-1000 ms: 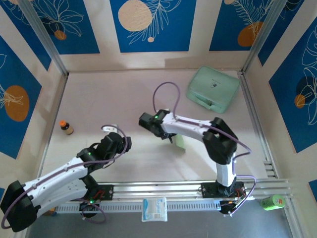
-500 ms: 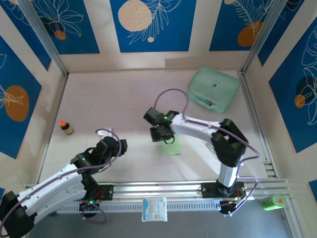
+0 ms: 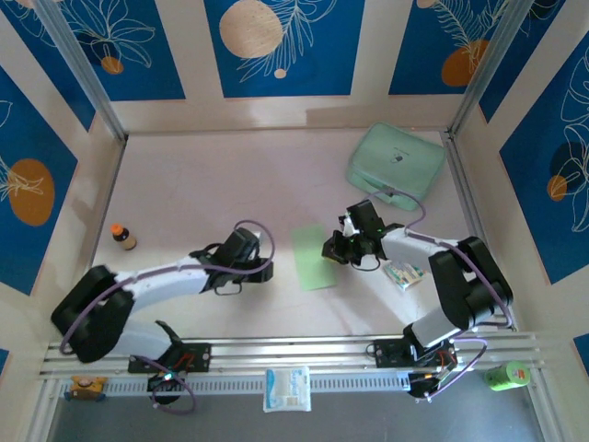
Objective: Fold a paper plane with a square sheet of paper (pick it up from the middle)
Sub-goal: Turn over the paper at the center of the table, then third fold the triangle at the center of the table.
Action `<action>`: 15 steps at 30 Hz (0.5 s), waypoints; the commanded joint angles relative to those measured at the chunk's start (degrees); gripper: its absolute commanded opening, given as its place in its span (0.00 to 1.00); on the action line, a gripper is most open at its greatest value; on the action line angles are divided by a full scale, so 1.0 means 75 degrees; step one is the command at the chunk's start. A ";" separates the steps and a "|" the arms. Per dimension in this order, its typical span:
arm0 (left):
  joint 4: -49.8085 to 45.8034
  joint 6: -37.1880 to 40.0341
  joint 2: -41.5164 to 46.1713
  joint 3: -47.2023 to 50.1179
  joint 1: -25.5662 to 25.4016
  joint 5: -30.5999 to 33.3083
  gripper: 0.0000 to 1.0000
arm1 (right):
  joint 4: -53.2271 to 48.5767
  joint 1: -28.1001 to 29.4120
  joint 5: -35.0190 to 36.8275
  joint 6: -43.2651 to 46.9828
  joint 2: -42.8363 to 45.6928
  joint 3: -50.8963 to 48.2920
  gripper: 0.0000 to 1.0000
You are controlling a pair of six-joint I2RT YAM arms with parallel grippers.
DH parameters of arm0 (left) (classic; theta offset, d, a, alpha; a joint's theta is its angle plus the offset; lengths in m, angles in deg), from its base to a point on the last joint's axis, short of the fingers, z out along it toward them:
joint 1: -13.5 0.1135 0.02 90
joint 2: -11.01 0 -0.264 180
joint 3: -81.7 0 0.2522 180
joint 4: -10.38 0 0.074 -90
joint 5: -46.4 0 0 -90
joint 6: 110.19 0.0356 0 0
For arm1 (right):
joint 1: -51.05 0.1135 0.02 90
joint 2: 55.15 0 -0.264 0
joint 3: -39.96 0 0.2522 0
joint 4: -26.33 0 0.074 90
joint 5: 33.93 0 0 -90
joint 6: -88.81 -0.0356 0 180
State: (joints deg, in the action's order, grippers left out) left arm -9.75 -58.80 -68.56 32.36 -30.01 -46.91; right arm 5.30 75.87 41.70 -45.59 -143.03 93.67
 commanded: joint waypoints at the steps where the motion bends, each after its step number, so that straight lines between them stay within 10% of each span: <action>1: 0.0812 -0.0157 -0.0695 -0.0460 0.0072 -0.1479 0.44 | 0.0846 -0.0153 -0.0957 -0.0096 -0.0366 -0.0061 0.10; 15: 0.1297 -0.0805 -0.1719 -0.1016 0.0091 -0.2033 0.48 | 0.1428 -0.0549 -0.1348 -0.0702 -0.1153 -0.0845 0.06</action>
State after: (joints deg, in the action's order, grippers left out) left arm -2.23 -62.76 -79.82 26.05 -29.99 -59.54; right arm 16.25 71.63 33.04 -48.19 -150.39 89.76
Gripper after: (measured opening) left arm 0.477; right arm 0.067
